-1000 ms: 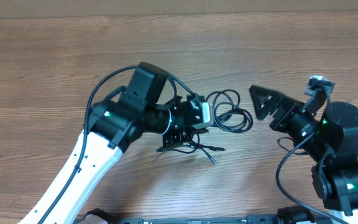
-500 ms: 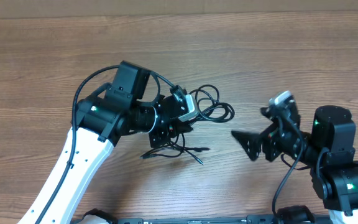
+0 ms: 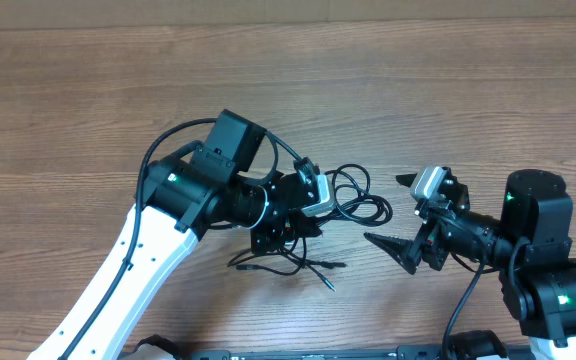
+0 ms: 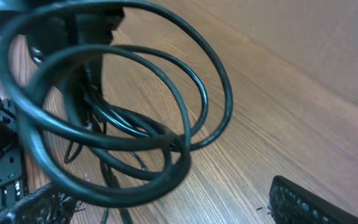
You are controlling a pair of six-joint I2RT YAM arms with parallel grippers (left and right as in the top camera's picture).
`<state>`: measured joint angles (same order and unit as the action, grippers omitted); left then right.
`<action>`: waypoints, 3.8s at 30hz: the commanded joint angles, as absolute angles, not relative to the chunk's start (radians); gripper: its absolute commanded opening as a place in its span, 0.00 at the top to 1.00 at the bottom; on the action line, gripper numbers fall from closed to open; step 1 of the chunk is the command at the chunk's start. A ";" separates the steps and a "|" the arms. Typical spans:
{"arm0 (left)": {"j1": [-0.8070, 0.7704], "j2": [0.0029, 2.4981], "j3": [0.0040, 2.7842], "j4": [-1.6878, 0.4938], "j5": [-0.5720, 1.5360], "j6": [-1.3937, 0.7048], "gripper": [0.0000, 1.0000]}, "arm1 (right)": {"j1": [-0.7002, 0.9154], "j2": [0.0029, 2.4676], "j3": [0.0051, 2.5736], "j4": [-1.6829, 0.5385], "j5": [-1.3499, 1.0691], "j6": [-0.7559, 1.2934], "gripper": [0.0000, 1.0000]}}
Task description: Untangle cables
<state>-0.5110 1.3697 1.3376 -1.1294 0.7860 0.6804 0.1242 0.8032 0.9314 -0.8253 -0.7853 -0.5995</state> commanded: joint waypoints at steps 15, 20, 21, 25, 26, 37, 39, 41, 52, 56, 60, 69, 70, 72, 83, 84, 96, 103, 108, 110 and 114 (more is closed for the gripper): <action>-0.545 1.479 1.358 -1.044 0.963 0.703 0.96 | 0.122 0.799 0.950 -0.774 -0.809 -0.664 0.16; -0.553 1.480 1.358 -1.036 0.984 0.703 0.96 | 0.122 0.799 0.950 -0.774 -0.818 -0.663 0.28; -0.561 1.480 1.358 -1.034 0.988 0.703 0.96 | 0.122 0.799 0.950 -0.775 -0.826 -0.663 0.34; -0.598 1.485 1.358 -1.013 0.984 0.703 0.96 | 0.123 0.799 0.950 -0.776 -0.836 -0.663 0.69; -0.606 1.487 1.358 -1.009 0.984 0.703 0.96 | 0.123 0.799 0.950 -0.777 -0.837 -0.663 0.75; -0.616 1.502 1.358 -0.986 0.944 0.688 0.94 | 0.122 0.799 0.950 -0.830 -0.828 -0.655 0.96; -0.616 1.502 1.358 -0.986 0.907 0.667 0.82 | 0.122 0.799 0.950 -0.834 -0.814 -0.619 0.96; -0.616 1.502 1.358 -0.987 0.873 0.637 0.00 | 0.122 0.799 0.950 -0.832 -0.768 -0.548 0.96; -0.616 1.501 1.358 -0.986 0.801 0.598 0.00 | 0.122 0.799 0.950 -0.792 -0.390 0.028 0.96; -0.616 1.494 1.358 -0.986 0.801 0.607 0.00 | 0.122 0.799 0.950 -0.776 -0.371 0.175 0.96; -0.617 1.469 1.358 -0.990 0.805 0.708 0.00 | 0.122 0.799 0.950 -0.776 -0.376 0.248 0.96; -0.617 1.404 1.358 -0.984 0.868 1.080 0.00 | 0.122 0.799 0.950 -0.772 -0.589 0.262 0.96; -0.617 1.404 1.358 -0.975 0.872 1.098 0.00 | 0.122 0.799 0.950 -0.770 -0.614 0.262 0.96; -0.617 1.404 1.358 -0.944 0.899 1.108 0.00 | 0.122 0.799 0.950 -0.767 -0.648 0.262 0.96; -0.646 1.405 1.358 -0.900 0.962 1.175 0.01 | 0.122 0.799 0.950 -0.678 -0.856 0.262 0.96; -0.646 1.405 1.358 -0.900 0.961 1.175 0.00 | 0.122 0.799 0.950 -0.668 -0.874 0.262 0.96; -0.646 1.405 1.358 -0.900 0.901 1.118 0.00 | 0.122 0.799 0.950 -0.666 -0.915 0.262 0.96; -0.649 1.410 1.358 -0.927 0.899 1.092 0.08 | 0.122 0.799 0.950 -0.646 -0.939 0.301 0.96; -0.649 1.423 1.358 -0.934 0.898 1.079 0.00 | 0.122 0.799 0.950 -0.583 -1.019 0.358 0.96; -0.649 1.425 1.358 -0.934 0.899 1.073 0.00 | 0.122 0.799 0.950 -0.579 -1.039 0.371 0.96; -0.649 1.427 1.358 -0.939 0.899 1.073 0.30 | 0.122 0.799 0.950 -0.580 -1.039 0.371 0.96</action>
